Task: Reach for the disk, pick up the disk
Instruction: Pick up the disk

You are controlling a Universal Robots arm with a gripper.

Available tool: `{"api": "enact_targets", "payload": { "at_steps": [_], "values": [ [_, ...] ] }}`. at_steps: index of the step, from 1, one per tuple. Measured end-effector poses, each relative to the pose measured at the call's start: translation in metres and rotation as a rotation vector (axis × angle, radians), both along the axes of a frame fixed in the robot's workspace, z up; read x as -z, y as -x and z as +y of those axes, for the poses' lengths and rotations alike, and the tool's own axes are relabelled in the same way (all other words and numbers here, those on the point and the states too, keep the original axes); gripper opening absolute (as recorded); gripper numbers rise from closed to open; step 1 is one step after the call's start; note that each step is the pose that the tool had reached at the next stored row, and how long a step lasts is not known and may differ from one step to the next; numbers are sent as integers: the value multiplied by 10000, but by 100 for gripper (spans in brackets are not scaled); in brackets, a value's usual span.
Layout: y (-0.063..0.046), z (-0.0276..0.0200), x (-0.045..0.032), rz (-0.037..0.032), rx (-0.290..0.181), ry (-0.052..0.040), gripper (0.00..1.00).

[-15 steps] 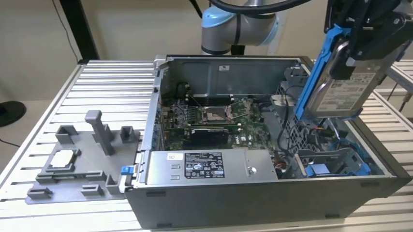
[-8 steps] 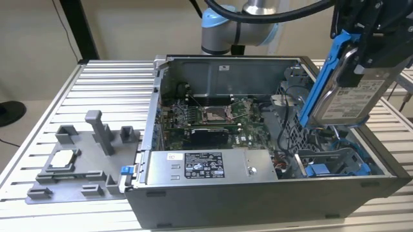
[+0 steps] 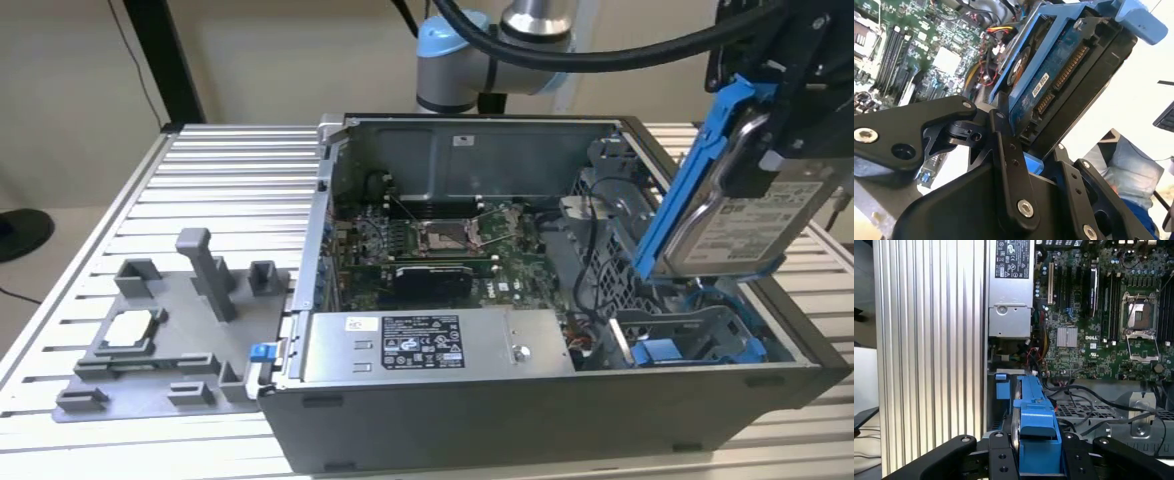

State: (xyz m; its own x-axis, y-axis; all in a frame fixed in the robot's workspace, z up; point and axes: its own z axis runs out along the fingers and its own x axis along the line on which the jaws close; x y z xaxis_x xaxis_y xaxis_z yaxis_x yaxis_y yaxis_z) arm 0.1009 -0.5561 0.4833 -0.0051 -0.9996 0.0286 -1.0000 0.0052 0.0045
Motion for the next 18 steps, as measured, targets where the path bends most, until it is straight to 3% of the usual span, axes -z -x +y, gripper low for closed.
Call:
{"api": "enact_targets", "payload": {
  "at_steps": [5,10,18],
  "values": [
    [-65,-71,0,12,-9,-1,0],
    [-68,-208,1,12,-9,-2,0],
    [-61,-212,12,13,-9,-2,0]
  ]
}}
